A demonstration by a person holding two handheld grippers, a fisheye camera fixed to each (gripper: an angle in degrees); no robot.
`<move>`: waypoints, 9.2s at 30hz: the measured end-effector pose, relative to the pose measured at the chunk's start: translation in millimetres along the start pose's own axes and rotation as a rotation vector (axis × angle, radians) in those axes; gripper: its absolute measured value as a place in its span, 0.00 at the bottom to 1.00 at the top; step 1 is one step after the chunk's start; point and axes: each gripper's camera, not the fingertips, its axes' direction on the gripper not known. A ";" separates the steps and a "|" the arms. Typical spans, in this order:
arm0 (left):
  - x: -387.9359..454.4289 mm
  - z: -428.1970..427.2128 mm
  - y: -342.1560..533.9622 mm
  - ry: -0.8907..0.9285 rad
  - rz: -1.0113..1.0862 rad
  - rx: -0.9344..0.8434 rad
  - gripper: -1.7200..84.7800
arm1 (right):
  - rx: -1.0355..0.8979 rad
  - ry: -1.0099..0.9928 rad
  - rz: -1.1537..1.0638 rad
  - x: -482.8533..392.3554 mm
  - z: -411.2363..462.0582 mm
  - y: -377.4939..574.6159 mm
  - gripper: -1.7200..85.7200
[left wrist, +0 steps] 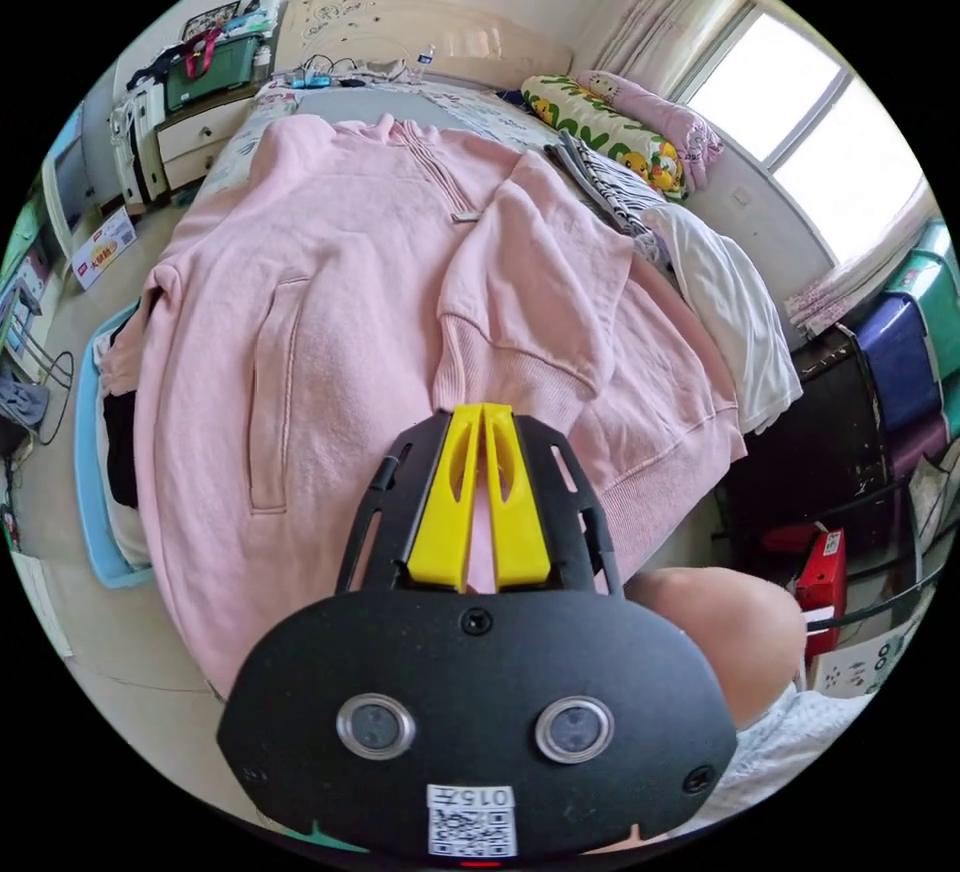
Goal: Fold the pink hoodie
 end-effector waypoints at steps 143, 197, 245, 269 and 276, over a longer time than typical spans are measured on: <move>-385.7 -367.8 80.5 0.098 -0.706 0.654 0.11 | -0.404 0.360 -0.288 -306.2 192.8 -317.6 0.01; 199.3 -191.2 -9.3 0.265 0.410 0.150 0.06 | 0.091 0.054 0.553 -19.0 -35.4 -121.4 0.02; -293.5 -228.6 -58.5 0.474 -0.640 0.677 0.03 | -0.559 -0.522 0.309 178.5 700.0 -426.9 0.13; -340.5 -223.1 -45.4 0.427 -0.680 0.761 0.02 | -0.559 -0.486 0.251 91.5 762.7 -457.1 0.09; -338.3 -203.2 -40.5 0.374 -0.722 0.722 0.02 | -0.502 -0.282 0.252 60.1 765.9 -419.3 0.09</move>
